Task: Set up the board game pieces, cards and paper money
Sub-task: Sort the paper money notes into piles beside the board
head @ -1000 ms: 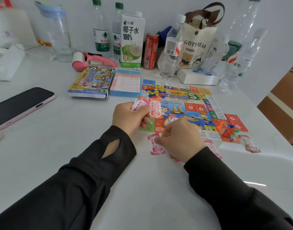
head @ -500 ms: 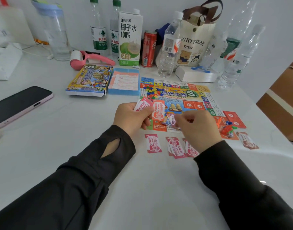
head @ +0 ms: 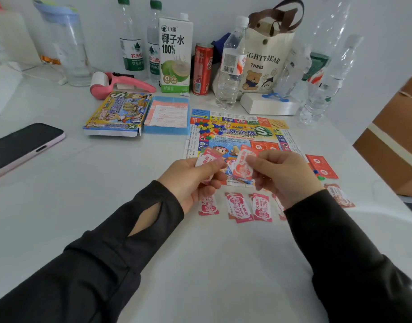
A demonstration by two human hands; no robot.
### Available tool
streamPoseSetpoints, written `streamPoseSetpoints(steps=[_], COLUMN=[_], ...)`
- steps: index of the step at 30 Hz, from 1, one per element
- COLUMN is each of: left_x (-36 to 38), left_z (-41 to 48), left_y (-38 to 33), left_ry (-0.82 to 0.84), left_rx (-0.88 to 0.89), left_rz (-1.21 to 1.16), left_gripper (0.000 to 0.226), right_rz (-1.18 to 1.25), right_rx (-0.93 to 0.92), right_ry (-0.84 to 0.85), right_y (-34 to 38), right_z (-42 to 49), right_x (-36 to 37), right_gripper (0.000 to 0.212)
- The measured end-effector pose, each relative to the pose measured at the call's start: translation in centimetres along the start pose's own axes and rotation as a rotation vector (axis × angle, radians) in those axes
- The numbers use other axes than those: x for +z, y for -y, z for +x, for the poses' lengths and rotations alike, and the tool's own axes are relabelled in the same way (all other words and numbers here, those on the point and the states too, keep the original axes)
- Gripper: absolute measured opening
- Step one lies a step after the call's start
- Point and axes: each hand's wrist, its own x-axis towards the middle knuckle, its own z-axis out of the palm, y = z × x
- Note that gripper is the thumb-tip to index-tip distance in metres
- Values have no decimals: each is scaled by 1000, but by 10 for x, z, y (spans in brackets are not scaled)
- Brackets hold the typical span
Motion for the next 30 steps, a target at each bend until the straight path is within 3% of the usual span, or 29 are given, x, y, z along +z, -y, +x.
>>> streamPoseSetpoints(steps=[3, 6, 10, 15, 21, 27, 30], left_x=[0, 0, 1, 6, 10, 9, 9], left_z=[-1, -3, -9, -9, -11, -11, -12], left_y=[-5, -9, -11, -7, 0, 1, 1], left_ry=[52, 88, 122, 104, 163, 125, 111], left_rx=[-100, -151, -155, -120, -122, -45, -41], left_rz=[-133, -247, -252, -149, -120, -77, -69], left_gripper=[25, 31, 27, 25, 19, 17, 15], right_rz=[238, 341, 328, 358, 201, 306, 346], right_rx=[15, -7, 8, -21, 21, -142, -119], right_ry=[-68, -151, -136, -167, -1, -265, -283], right_y=[2, 3, 1, 4, 1, 8, 6], right_z=[3, 6, 7, 7, 3, 4, 5], right_x=[-10, -16, -17, -24, -13, -28, -31], right_gripper=[39, 31, 36, 24, 38, 32, 26])
